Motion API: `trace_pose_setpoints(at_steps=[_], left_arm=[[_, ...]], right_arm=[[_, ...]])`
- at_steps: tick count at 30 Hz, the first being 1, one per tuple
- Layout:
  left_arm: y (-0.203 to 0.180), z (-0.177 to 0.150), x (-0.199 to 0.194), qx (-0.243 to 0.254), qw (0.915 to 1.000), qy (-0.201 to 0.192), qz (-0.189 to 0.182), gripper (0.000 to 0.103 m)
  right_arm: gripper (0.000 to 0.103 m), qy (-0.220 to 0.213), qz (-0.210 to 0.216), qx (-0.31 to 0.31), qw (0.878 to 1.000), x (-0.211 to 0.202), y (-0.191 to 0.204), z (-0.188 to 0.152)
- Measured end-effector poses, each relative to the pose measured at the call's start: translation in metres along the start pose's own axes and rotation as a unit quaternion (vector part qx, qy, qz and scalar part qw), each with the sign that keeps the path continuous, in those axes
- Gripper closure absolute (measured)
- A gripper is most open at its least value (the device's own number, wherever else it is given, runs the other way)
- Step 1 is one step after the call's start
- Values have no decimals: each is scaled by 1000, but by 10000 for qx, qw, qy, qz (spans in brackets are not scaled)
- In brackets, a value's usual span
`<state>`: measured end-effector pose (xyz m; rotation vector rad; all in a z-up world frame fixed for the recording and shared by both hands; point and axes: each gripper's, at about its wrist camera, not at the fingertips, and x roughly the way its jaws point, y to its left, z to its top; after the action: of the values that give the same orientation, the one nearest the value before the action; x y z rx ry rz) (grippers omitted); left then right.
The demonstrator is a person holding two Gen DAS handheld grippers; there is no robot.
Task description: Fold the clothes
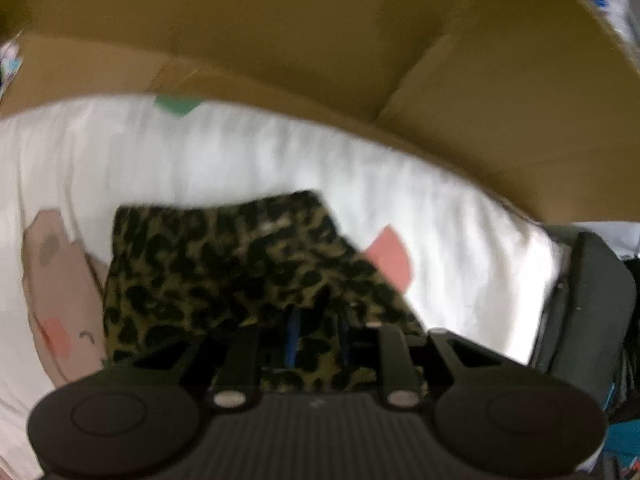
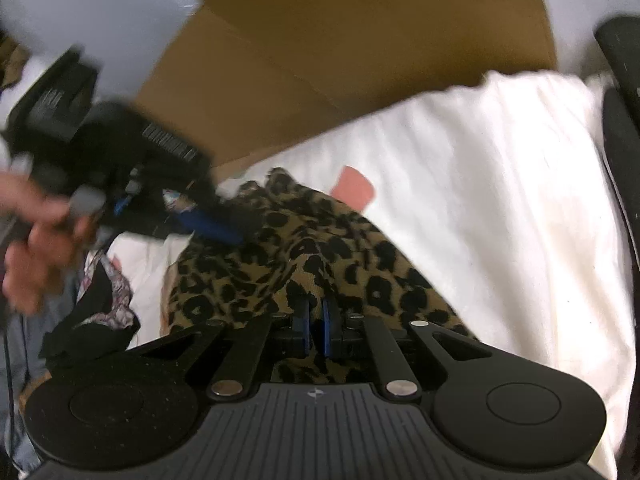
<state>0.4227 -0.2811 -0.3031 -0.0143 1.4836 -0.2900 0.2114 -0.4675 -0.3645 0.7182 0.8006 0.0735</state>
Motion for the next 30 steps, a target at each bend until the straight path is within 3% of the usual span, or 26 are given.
trace_pose_setpoints(at_steps=[6, 11, 13, 14, 15, 22, 24, 26, 30], left_arm=[[-34, -15, 16, 226, 9994, 191, 174, 61], [-41, -17, 37, 314, 9974, 471, 456, 61], [-38, -17, 39, 291, 9971, 527, 457, 69], [-37, -17, 40, 279, 9970, 554, 457, 86], [-36, -17, 41, 268, 9969, 582, 457, 95], [-28, -17, 22, 240, 9986, 442, 185, 101], [-27, -17, 18, 216, 9989, 411, 106, 101], [-26, -17, 14, 211, 9990, 381, 57, 101], [-26, -19, 9, 231, 9991, 350, -43, 101]], right_arm=[[102, -222, 30, -584, 9980, -14, 19, -10], [102, -287, -3, -1121, 9933, -20, 32, -18], [102, -312, -25, -1278, 9913, -21, 34, -20], [102, -330, -34, -1322, 9907, -21, 35, -21], [102, -347, -36, -1352, 9902, -22, 35, -22], [98, -321, -201, -1209, 9919, -27, 26, -25], [85, -299, -253, -986, 9944, -34, 16, -24], [55, -262, -286, -782, 9962, -45, 4, -24], [54, -229, -355, -537, 9977, -77, -18, -32]])
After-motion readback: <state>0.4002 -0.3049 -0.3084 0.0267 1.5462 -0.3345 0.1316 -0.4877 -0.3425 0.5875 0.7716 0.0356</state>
